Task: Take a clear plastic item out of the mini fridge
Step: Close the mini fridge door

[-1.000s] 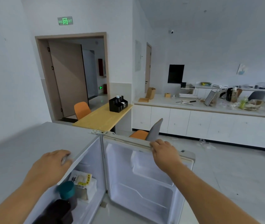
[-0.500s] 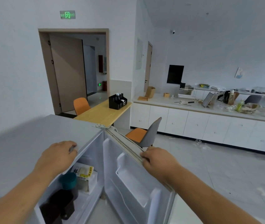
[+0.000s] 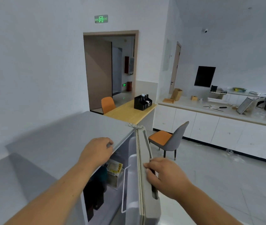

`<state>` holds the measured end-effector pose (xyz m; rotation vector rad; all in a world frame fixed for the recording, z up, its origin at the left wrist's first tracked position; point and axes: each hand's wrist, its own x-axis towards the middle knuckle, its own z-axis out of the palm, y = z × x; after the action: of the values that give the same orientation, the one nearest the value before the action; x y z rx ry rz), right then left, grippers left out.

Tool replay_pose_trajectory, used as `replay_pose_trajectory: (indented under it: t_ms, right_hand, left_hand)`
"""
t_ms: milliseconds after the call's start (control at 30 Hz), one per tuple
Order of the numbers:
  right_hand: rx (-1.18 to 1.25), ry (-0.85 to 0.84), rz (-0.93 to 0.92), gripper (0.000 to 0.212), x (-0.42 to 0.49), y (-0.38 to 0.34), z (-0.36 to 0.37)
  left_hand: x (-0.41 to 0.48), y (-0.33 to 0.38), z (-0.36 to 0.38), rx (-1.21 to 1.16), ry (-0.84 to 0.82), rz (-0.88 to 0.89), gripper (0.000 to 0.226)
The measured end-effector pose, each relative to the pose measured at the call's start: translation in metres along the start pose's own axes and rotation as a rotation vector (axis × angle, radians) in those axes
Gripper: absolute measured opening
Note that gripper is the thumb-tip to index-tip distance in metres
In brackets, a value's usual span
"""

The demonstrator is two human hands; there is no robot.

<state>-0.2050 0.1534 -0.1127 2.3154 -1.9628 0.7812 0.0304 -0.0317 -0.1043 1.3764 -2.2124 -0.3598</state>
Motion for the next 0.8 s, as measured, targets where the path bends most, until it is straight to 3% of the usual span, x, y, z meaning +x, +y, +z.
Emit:
replay_pose_trajectory:
  t_ms: [467, 800]
  right_hand:
    - [-0.043, -0.01, -0.074, 0.04, 0.054, -0.062, 0.043]
    - [-0.059, -0.03, -0.073, 0.021, 0.083, -0.069, 0.063]
  left_hand:
    - [-0.002, 0.001, -0.003, -0.001, 0.018, 0.064, 0.034]
    - [0.002, 0.0, -0.005, 0.016, -0.015, 0.088, 0.036]
